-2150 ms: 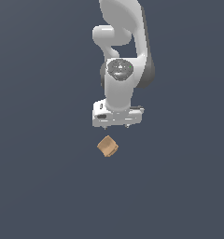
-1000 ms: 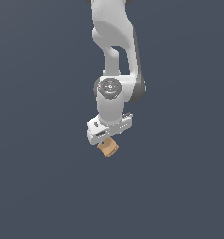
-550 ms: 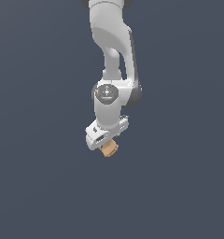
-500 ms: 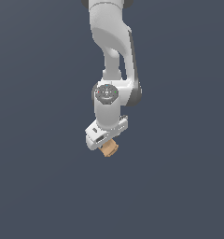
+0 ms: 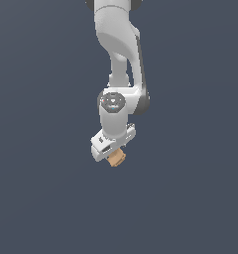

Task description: Pick up the object and move it to a goal position.

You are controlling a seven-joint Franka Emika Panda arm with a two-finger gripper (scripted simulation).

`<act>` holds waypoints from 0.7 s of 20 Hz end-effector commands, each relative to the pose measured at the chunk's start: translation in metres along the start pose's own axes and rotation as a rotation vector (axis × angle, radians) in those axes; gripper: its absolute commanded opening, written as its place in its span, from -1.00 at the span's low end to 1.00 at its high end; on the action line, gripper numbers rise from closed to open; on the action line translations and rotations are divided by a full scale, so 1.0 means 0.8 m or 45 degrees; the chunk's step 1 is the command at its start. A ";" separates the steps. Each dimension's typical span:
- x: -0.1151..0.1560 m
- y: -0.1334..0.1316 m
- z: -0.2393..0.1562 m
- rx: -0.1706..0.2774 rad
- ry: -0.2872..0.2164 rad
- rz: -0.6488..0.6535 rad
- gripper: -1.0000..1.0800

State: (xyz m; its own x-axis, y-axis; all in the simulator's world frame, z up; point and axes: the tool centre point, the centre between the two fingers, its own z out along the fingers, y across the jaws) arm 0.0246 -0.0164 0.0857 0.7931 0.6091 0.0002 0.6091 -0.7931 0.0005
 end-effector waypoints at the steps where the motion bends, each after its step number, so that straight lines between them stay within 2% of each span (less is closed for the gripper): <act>1: -0.001 -0.001 0.011 0.001 -0.001 -0.001 0.92; 7: -0.001 -0.001 0.049 0.001 0.000 -0.005 0.92; 12: 0.000 0.000 0.056 0.001 0.000 -0.005 0.92; 13: 0.000 0.000 0.056 0.001 0.000 -0.005 -1.00; 14: 0.000 0.000 0.056 0.001 0.000 -0.005 -1.00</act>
State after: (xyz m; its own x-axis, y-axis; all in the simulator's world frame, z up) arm 0.0259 -0.0190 0.0438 0.7925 0.6098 0.0024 0.6098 -0.7925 0.0040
